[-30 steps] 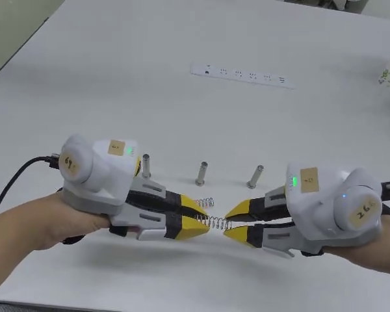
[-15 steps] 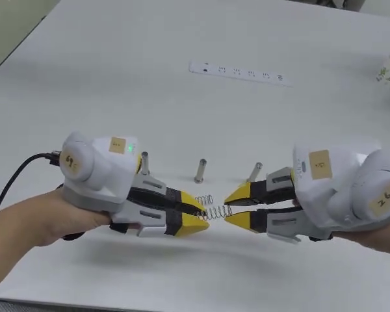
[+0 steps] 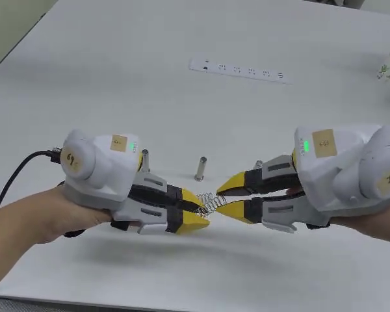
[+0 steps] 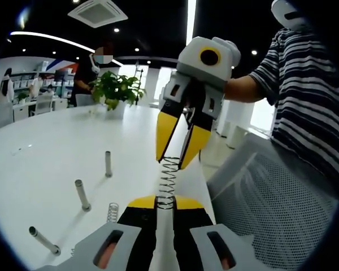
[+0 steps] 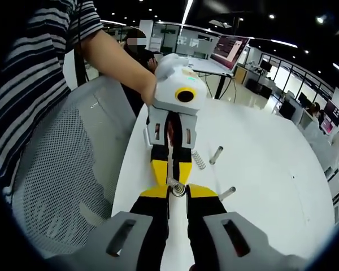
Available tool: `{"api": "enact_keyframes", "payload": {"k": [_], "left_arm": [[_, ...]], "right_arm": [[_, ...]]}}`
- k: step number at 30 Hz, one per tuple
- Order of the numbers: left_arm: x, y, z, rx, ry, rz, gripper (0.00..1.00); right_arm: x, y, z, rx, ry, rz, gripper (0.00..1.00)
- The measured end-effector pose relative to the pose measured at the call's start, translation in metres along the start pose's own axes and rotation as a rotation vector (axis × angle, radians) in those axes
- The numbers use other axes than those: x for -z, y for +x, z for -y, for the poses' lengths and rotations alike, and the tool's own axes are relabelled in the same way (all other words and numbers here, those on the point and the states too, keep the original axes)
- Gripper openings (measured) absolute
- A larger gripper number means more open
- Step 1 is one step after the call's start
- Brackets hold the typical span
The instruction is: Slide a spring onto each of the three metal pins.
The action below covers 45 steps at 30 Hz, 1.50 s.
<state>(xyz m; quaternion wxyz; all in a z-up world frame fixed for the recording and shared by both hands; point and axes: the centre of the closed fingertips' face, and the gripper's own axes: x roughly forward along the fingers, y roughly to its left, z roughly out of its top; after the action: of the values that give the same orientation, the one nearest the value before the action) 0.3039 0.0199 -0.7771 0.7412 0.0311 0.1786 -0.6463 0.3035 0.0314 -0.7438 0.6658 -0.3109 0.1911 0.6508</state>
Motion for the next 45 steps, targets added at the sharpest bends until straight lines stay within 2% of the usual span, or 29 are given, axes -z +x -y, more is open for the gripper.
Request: {"api": "enact_keyframes", "payload": {"k": [13, 25, 45], "left_arm": [[0.0, 0.002, 0.004, 0.006, 0.012, -0.008, 0.01], [-0.005, 0.003, 0.0, -0.006, 0.019, 0.0, 0.02], [-0.008, 0.002, 0.0, -0.019, 0.024, -0.011, 0.02]], "right_arm": [[-0.016, 0.008, 0.001, 0.004, -0.022, 0.03, 0.08], [-0.024, 0.011, 0.005, 0.026, -0.04, 0.048, 0.08], [-0.026, 0.011, 0.002, 0.028, -0.12, 0.018, 0.08]]}}
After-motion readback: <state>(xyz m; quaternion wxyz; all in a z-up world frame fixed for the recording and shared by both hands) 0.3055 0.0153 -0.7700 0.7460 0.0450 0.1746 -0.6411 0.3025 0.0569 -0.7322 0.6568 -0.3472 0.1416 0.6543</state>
